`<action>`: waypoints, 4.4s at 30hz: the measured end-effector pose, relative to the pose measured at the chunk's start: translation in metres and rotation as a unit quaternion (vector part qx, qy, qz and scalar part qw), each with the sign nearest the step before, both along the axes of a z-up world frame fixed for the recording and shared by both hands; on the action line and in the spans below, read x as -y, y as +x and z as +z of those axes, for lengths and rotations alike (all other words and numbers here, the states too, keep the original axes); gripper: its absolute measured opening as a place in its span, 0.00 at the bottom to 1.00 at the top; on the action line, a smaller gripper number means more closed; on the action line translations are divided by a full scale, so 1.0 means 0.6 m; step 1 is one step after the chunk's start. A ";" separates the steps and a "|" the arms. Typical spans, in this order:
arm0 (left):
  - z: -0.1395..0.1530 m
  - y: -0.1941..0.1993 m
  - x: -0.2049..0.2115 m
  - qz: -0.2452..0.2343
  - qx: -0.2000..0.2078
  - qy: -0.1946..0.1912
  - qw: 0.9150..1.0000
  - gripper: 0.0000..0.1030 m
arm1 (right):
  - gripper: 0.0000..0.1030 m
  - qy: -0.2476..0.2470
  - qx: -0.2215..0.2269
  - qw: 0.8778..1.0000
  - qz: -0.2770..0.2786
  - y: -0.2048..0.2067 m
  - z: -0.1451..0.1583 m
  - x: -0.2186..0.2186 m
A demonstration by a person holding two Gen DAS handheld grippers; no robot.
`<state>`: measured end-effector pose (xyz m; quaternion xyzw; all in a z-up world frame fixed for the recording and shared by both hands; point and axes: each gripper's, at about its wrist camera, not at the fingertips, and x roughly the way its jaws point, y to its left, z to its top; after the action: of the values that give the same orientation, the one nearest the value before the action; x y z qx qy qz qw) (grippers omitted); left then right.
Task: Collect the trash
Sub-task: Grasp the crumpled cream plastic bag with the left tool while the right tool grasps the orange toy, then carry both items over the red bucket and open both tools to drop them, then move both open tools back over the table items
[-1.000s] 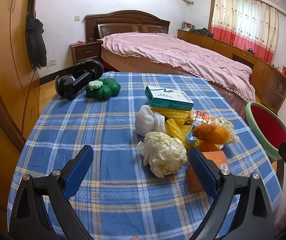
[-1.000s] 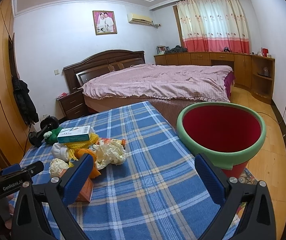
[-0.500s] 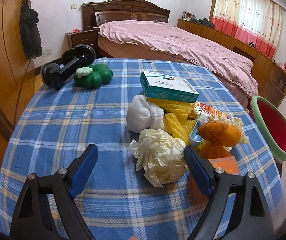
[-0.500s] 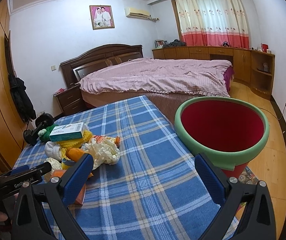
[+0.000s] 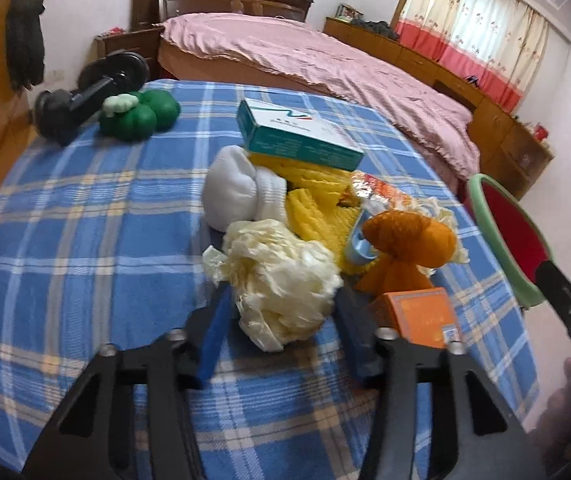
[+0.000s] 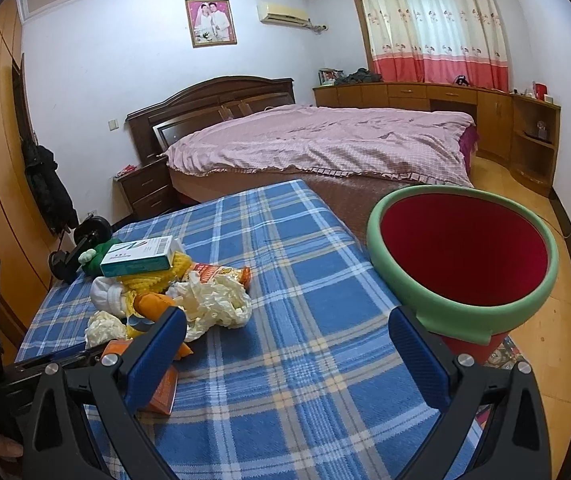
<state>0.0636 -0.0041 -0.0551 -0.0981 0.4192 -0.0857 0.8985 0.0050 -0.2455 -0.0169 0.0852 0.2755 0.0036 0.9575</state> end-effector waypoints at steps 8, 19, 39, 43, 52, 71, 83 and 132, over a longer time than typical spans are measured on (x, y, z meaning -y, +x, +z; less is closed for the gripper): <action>0.032 -0.020 -0.012 0.000 0.031 0.000 1.000 0.37 | 1.00 -0.009 0.000 1.000 0.017 0.011 0.007 -0.016; 0.096 0.012 -0.059 0.027 0.113 0.040 0.992 0.38 | 0.77 -0.013 -0.049 0.995 0.087 0.070 0.005 -0.081; 0.035 0.111 -0.090 0.008 0.092 -0.010 0.996 0.38 | 0.49 -0.007 -0.105 0.981 0.164 0.144 -0.022 -0.144; 0.040 0.100 -0.097 0.018 0.095 -0.016 0.995 0.38 | 0.33 0.003 -0.118 0.976 0.183 0.140 -0.028 -0.153; 0.075 0.056 -0.093 0.019 0.119 -0.010 0.993 0.38 | 0.25 0.015 -0.077 0.981 0.180 0.106 0.006 -0.144; 0.186 0.007 -0.013 -0.045 0.152 -0.051 0.986 0.37 | 0.25 0.015 0.036 0.994 0.105 0.023 0.142 -0.026; 0.241 0.009 0.137 -0.127 0.158 -0.061 0.977 0.37 | 0.25 -0.001 0.055 0.998 0.012 -0.007 0.191 0.115; 0.122 0.085 0.425 -0.219 0.050 0.021 0.974 0.55 | 0.52 0.099 -0.028 0.990 -0.091 0.023 0.024 0.350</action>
<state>0.1149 -0.2589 0.0180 0.0195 0.3867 -0.2765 0.8795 0.0190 -0.4558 -0.0027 0.2046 0.2921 -0.0583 0.9324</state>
